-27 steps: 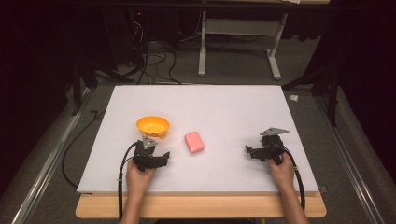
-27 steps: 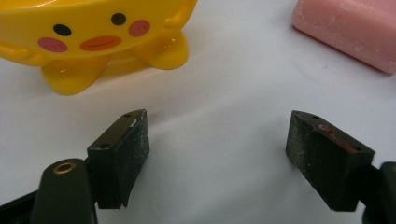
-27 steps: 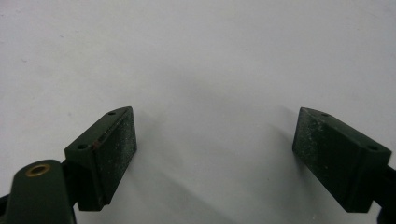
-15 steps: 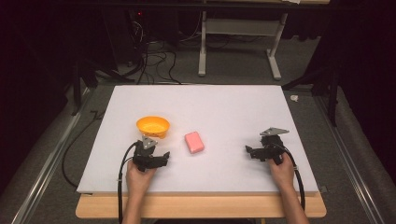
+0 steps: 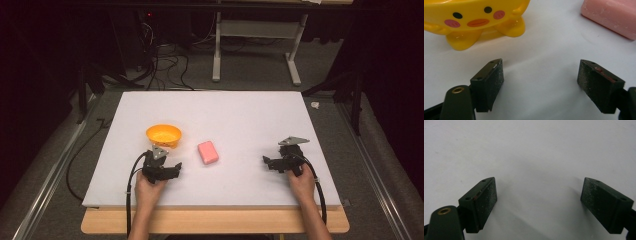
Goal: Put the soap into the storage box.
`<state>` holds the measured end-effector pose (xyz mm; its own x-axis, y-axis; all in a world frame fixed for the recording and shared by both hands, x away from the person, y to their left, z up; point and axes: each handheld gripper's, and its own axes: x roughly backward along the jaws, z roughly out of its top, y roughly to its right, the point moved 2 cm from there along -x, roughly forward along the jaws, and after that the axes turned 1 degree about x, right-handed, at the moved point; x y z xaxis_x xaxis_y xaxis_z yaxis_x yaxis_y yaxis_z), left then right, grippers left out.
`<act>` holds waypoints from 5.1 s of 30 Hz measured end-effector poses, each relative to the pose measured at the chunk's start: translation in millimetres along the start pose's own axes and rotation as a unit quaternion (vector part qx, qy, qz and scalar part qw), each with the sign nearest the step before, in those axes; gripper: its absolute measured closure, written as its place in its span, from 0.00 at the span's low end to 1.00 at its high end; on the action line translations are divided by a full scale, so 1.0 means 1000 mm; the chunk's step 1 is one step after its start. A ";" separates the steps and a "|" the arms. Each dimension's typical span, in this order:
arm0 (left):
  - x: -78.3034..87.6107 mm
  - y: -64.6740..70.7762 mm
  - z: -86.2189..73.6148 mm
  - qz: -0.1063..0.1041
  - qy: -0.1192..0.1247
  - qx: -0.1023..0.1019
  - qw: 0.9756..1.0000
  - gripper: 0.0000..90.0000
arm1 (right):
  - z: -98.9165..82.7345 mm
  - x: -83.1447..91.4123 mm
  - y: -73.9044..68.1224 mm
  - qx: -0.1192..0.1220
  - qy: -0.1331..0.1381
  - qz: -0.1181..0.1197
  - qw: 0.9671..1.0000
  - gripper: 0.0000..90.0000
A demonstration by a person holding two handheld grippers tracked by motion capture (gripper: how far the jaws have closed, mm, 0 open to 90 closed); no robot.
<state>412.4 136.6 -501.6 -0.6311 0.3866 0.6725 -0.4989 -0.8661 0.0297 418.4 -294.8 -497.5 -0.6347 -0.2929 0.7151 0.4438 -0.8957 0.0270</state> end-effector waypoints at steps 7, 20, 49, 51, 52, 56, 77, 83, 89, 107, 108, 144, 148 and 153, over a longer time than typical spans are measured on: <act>0.000 0.000 0.000 0.000 -0.001 0.000 1.000 0.24 | 0.000 0.000 0.000 0.000 0.000 0.000 1.000 0.16; 0.010 0.006 0.004 -0.023 0.018 0.015 0.999 0.18 | 0.000 0.000 0.000 0.000 0.000 0.000 1.000 0.16; 0.007 0.056 0.044 -0.099 0.036 -0.042 0.994 0.15 | 0.000 0.000 0.000 0.001 0.001 -0.001 1.000 0.16; 0.003 0.059 0.047 -0.101 0.032 -0.045 0.993 0.15 | 0.000 0.000 0.000 0.001 -0.001 0.000 1.000 0.16; 0.002 0.060 0.048 -0.102 0.033 -0.046 0.993 0.14 | 0.000 0.000 0.000 0.002 0.000 -0.001 1.000 0.16; -0.004 0.064 0.055 -0.097 0.034 -0.054 0.993 0.13 | 0.000 0.000 0.000 0.002 0.000 0.000 1.000 0.16; -0.037 0.063 0.066 -0.101 0.021 -0.060 0.993 0.02 | 0.000 0.000 0.000 0.002 0.000 -0.001 1.000 0.16; -0.043 0.066 0.066 -0.109 0.017 -0.067 0.992 0.01 | 0.000 0.000 0.000 0.002 0.000 -0.001 1.000 0.16; -0.052 0.071 0.070 -0.116 0.005 -0.073 0.991 0.00 | 0.000 0.000 0.000 0.002 0.000 -0.001 1.000 0.16; -0.067 0.073 0.066 -0.117 -0.019 -0.080 0.990 0.03 | 0.000 0.000 0.000 0.002 0.000 -0.001 1.000 0.16; -0.068 0.074 0.066 -0.115 -0.020 -0.080 0.990 0.03 | 0.000 0.000 0.000 0.002 0.000 -0.001 1.000 0.16; -0.065 0.081 0.067 -0.096 -0.011 -0.096 0.991 0.15 | 0.000 0.000 0.000 0.001 -0.001 0.000 1.000 0.16; -0.063 0.082 0.067 -0.101 -0.018 -0.096 0.990 0.15 | 0.000 0.000 0.000 0.000 0.000 -0.001 1.000 0.16; -0.058 0.081 0.067 -0.099 -0.017 -0.097 0.990 0.15 | 0.000 0.000 0.000 0.000 0.000 0.000 1.000 0.16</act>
<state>448.2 23.4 -488.6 -0.4912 0.5287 0.6923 -0.7174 -0.6963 0.0227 418.3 -294.9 -497.3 -0.6344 -0.2923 0.7156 0.4441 -0.8955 0.0279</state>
